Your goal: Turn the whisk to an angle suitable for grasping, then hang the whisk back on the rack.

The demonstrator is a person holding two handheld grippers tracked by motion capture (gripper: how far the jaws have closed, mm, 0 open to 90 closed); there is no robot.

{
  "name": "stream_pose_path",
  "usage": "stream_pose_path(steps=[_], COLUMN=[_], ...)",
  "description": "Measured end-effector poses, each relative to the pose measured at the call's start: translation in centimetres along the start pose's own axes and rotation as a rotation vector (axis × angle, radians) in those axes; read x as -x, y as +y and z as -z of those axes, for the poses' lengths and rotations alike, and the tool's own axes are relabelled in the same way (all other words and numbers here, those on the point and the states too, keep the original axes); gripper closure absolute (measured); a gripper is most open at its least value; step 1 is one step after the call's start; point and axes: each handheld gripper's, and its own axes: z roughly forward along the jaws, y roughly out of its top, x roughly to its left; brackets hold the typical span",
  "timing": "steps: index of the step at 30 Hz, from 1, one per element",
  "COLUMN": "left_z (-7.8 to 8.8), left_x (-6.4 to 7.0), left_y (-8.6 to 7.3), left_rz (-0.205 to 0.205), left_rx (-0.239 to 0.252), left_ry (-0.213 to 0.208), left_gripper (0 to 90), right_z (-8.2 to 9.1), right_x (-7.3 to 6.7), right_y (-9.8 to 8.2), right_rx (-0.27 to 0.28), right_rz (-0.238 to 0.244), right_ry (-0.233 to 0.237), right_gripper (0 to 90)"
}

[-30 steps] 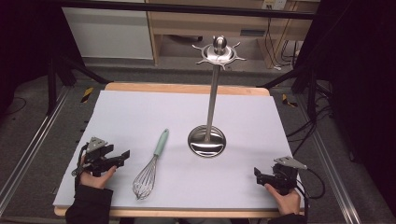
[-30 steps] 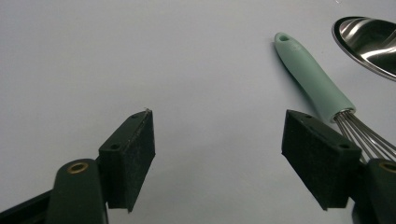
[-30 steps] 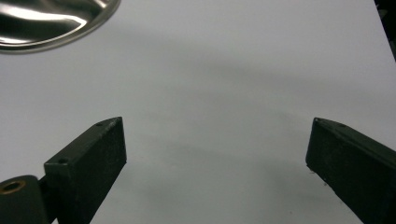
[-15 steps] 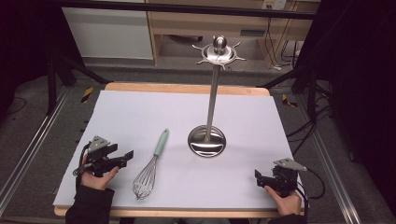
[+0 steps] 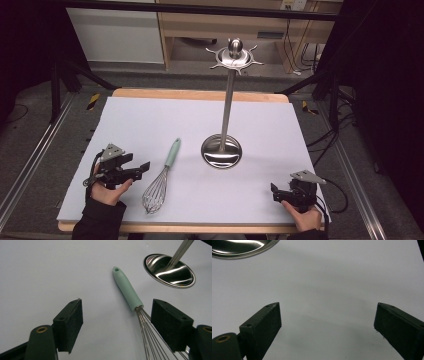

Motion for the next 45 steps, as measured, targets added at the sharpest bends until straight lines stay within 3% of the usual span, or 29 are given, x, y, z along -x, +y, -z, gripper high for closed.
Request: stream_pose_path(steps=[19,36,45], left_z=[-0.5,-1.9,-2.5], left_x=[1.7,3.1,3.8], left_y=[1.7,3.9,5.3], left_rz=[-0.042,-0.08,-0.11], left_rx=[-0.011,-0.065,-0.115], left_ry=[-0.027,-0.041,-0.021], left_gripper=[24.5,24.6,24.7], right_z=[0.0,0.1,0.0], right_x=[-0.1,-0.3,-0.2], right_y=[0.1,0.0,0.0], right_rx=[-0.006,-0.01,-0.017], right_rz=[0.003,0.008,0.009], right_ry=[0.008,0.009,0.006], right_gripper=[7.9,8.0,8.2])
